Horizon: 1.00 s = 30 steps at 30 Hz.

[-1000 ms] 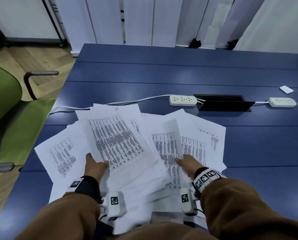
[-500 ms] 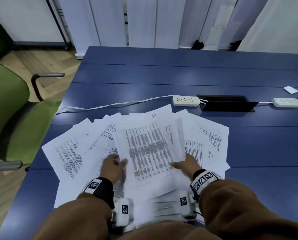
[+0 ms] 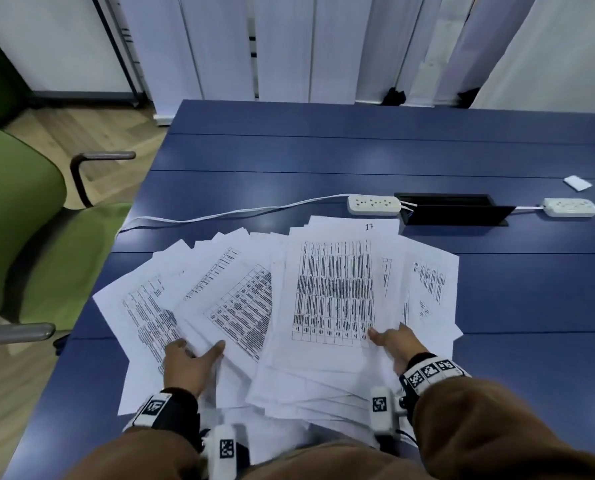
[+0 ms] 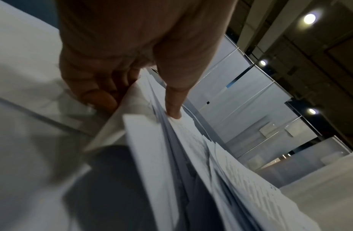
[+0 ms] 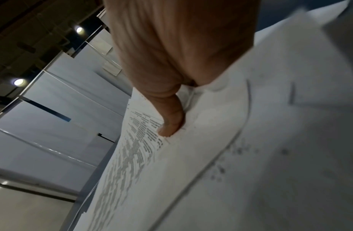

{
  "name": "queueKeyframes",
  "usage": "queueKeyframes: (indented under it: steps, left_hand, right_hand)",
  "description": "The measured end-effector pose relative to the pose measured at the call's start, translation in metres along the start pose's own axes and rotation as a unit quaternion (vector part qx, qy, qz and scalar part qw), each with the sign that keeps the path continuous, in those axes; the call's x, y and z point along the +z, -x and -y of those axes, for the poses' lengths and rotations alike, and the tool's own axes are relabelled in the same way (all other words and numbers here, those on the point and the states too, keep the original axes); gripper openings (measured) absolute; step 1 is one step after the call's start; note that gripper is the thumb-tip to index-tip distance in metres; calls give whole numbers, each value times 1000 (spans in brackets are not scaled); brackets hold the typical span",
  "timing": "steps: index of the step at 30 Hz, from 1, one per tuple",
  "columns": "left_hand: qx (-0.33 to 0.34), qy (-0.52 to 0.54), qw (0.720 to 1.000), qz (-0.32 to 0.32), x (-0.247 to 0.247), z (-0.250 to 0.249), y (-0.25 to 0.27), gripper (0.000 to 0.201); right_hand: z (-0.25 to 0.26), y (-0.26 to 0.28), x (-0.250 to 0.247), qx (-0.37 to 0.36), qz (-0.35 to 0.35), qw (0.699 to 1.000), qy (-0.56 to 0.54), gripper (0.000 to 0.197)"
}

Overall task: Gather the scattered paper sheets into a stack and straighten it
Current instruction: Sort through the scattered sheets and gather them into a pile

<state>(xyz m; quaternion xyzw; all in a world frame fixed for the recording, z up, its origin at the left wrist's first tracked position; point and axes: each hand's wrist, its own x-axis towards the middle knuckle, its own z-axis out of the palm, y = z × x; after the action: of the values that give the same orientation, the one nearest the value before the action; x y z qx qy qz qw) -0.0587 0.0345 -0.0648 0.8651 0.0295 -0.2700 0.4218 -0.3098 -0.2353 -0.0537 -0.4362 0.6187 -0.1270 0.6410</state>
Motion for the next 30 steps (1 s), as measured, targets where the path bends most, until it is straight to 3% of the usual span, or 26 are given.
queueKeyframes:
  steps: [2,3,6,9,10,12,16,18,20,23,25,28,30]
  left_hand:
    - [2,44,999,28,3,-10,10,60]
    - [-4,47,999,26,4,-13,12,63]
    - [17,17,999,-39,5,-16,12,102]
    - [42,-1,988,-151,2,-25,22,94]
    - [52,5,986,-157,2,-26,23,86]
    - [61,32,994,-83,5,-26,23,77]
    - [-13,29,990,137,16,-33,29,98]
    - [-25,32,984,175,27,-34,34,77]
    - [-31,35,989,142,34,-33,34,73]
    - [25,41,998,39,29,-43,28,36]
    - [75,23,997,-12,13,-58,25,28]
    - [220,-22,973,-67,-14,-87,21,9]
    - [314,-43,947,-52,-27,-112,27,12]
  right_hand:
    - [-2,3,2,6,18,1000,-2,64]
    - [-1,8,3,13,25,1000,-2,63]
    - [-3,13,4,16,24,1000,3,60]
    - [-3,14,6,17,31,999,-30,61]
    - [-1,19,7,14,20,999,-44,65]
    - [4,23,5,19,21,996,-81,70]
    - [-8,8,7,28,46,996,-66,94]
    - [-11,10,7,40,64,996,-52,105]
    - [-10,12,9,48,66,997,-13,86]
    - [-8,10,2,34,33,998,43,80]
    - [-5,8,-6,9,1,995,99,68]
    - [0,8,-20,-27,-15,983,183,55]
    - [0,6,-25,-44,-14,978,204,48]
